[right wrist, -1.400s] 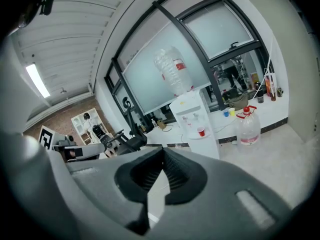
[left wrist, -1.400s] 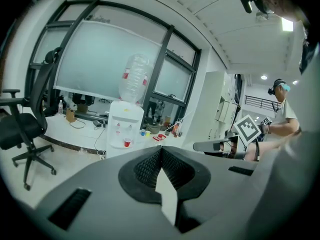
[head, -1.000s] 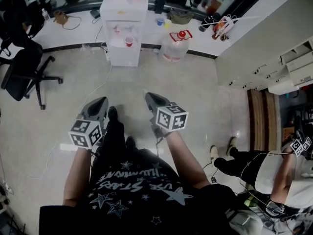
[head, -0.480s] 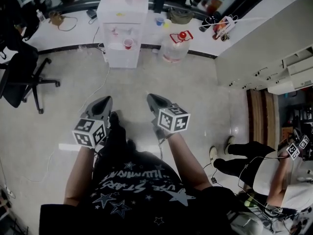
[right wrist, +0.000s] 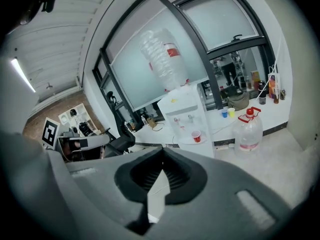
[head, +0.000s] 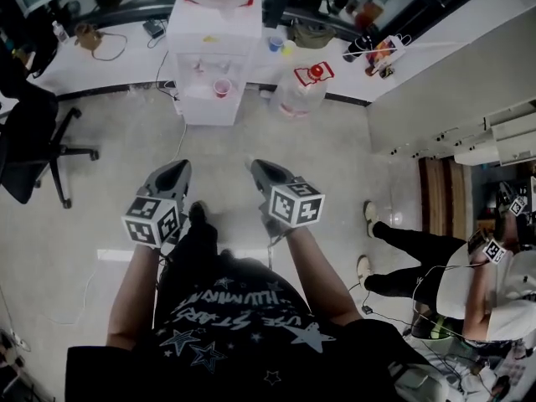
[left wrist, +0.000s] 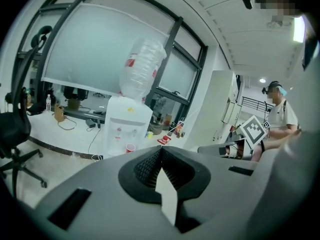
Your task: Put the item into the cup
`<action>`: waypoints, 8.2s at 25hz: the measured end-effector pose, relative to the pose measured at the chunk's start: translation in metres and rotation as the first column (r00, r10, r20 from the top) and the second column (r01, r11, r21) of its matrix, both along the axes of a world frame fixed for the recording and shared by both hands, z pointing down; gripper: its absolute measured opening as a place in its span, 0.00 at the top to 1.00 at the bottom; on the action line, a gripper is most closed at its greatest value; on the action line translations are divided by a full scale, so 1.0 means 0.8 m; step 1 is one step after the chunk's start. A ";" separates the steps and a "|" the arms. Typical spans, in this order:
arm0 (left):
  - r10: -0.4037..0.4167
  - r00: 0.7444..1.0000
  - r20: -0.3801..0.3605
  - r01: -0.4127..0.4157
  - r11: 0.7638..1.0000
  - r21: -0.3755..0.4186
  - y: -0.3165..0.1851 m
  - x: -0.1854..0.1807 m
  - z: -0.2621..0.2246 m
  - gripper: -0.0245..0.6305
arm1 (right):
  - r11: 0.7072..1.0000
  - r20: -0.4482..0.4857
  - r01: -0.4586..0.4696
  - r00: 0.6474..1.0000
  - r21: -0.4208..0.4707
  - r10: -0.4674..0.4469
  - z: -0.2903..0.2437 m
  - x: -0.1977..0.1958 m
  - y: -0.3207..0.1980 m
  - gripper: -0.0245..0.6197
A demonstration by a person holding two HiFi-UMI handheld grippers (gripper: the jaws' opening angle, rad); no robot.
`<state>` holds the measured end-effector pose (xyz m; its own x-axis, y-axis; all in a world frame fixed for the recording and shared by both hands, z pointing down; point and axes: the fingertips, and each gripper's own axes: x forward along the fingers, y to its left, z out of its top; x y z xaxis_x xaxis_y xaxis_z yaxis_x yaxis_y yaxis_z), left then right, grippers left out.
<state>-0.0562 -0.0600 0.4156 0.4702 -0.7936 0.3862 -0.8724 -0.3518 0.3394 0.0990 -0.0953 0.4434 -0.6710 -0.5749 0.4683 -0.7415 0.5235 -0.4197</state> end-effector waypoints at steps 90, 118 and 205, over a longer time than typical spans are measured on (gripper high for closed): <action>-0.192 0.976 -0.101 0.158 0.948 -0.277 -0.397 -0.099 0.324 0.95 | 0.985 -0.101 0.035 0.994 -0.170 -0.052 0.364 -0.165 -0.509 0.96; -0.110 0.989 -0.102 0.083 0.968 -0.236 -0.321 -0.100 0.258 0.95 | 0.993 -0.050 -0.045 0.998 -0.108 0.040 0.265 -0.146 -0.415 0.84; 0.058 0.998 -0.012 -0.056 0.989 0.134 0.168 0.114 -0.084 0.95 | 0.994 0.158 0.024 0.987 0.109 -0.041 -0.093 0.044 0.167 0.96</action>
<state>0.0349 0.0748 0.3486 0.5214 -0.8094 0.2702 -0.8445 -0.4439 0.2997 0.1345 0.0382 0.3690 -0.7511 -0.5926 0.2912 -0.6516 0.5941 -0.4717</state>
